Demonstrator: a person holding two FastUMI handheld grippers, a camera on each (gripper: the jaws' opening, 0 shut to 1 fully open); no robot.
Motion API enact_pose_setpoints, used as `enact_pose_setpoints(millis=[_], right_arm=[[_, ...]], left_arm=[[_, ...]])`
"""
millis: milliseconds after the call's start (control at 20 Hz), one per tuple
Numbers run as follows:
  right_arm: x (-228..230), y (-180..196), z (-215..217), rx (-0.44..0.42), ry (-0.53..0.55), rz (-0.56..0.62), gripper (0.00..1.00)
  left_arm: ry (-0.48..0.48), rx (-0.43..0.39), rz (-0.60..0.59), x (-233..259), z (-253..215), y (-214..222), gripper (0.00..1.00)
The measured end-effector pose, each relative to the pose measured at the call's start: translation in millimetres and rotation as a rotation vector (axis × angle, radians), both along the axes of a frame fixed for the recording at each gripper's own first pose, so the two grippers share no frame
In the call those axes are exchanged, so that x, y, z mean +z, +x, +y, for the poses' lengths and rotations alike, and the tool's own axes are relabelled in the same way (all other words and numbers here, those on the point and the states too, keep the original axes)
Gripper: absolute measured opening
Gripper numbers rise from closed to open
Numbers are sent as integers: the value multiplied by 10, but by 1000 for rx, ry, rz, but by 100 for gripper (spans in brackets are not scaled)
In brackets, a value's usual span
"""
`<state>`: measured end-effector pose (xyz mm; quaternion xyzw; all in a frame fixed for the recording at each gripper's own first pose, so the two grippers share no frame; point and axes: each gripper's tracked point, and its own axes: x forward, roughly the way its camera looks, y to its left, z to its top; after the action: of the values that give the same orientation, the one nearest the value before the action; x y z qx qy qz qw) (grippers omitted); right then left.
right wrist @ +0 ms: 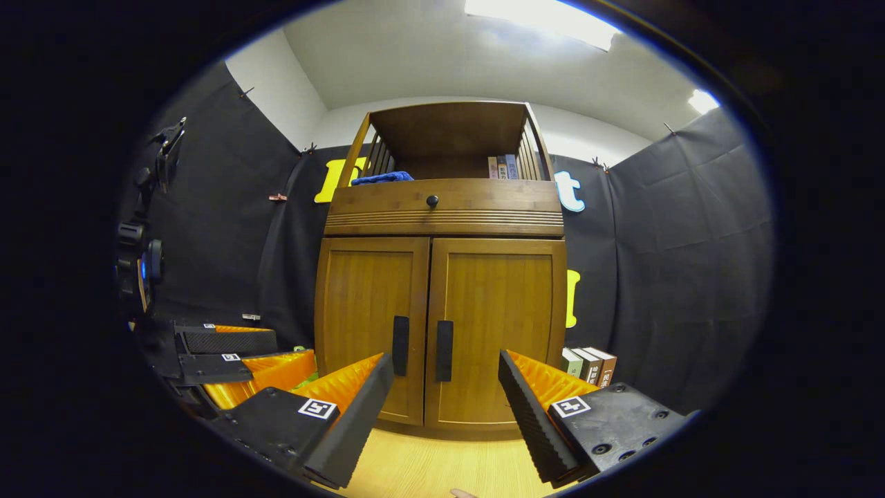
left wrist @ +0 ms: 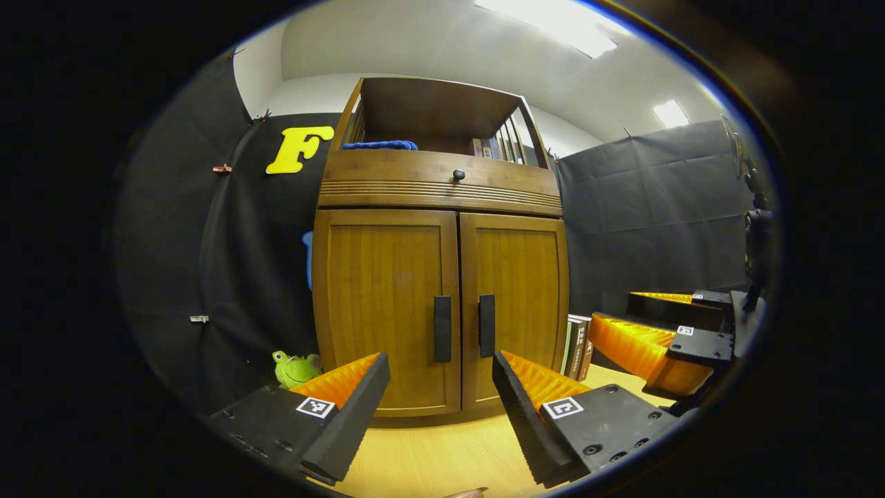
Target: Open the right door of the double-door shoe cabinet with the right hand, and open the left door with the left hand.
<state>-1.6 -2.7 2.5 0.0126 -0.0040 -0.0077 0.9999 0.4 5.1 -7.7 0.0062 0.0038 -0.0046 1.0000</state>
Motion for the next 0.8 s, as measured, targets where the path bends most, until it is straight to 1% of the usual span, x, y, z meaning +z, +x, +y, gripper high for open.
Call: enact_pose_setpoints(millis=[200,400,600,750,800], right_arm=[[-30,36,43,7,3,10,97],[-92,147,127,15,-3,21,97],[-174,353,201,22,-2,34,97],[-278,592,261,28,19,56,97],[-300,673,253,24,19,61,97]], left_arm=[[-15,-20,5,-49,-7,-6,93],[1,-16,-6,-53,40,8,93],[6,-28,-3,-85,75,17,94],[-7,-40,3,-114,117,12,94],[-11,-43,1,-108,131,23,92]])
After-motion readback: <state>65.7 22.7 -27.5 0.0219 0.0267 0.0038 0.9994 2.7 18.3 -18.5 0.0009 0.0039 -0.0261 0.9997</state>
